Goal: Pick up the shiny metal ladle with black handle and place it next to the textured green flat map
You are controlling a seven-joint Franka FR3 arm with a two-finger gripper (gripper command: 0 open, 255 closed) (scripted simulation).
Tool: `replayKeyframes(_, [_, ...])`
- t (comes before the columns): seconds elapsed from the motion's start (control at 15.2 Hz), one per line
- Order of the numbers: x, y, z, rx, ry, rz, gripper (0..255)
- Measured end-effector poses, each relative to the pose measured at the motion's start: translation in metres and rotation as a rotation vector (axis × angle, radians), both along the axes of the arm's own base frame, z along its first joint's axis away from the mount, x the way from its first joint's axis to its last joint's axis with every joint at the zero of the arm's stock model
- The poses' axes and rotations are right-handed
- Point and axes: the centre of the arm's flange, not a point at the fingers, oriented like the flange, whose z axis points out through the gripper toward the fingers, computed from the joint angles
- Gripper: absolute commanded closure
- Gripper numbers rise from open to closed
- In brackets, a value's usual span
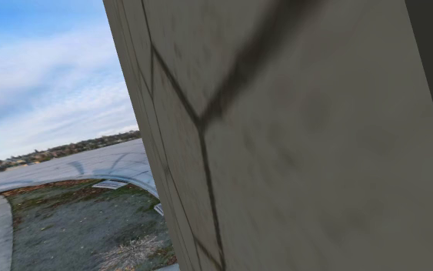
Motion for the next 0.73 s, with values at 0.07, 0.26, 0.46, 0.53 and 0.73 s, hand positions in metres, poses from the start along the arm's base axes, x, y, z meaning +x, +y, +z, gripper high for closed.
replayKeyframes(0.07, [0.0,0.001,0.006,0.0,0.0,0.0,255])
replayKeyframes(0.26, [0.0,-0.001,0.021,0.0,0.0,0.0,255])
replayKeyframes(0.46, [0.0,-0.001,0.038,0.0,0.0,0.0,255])
replayKeyframes(0.53, [0.001,0.0,0.043,0.0,0.0,0.0,255])
replayKeyframes(0.73, [-0.014,-0.024,0.048,0.0,0.0,-0.001,255])
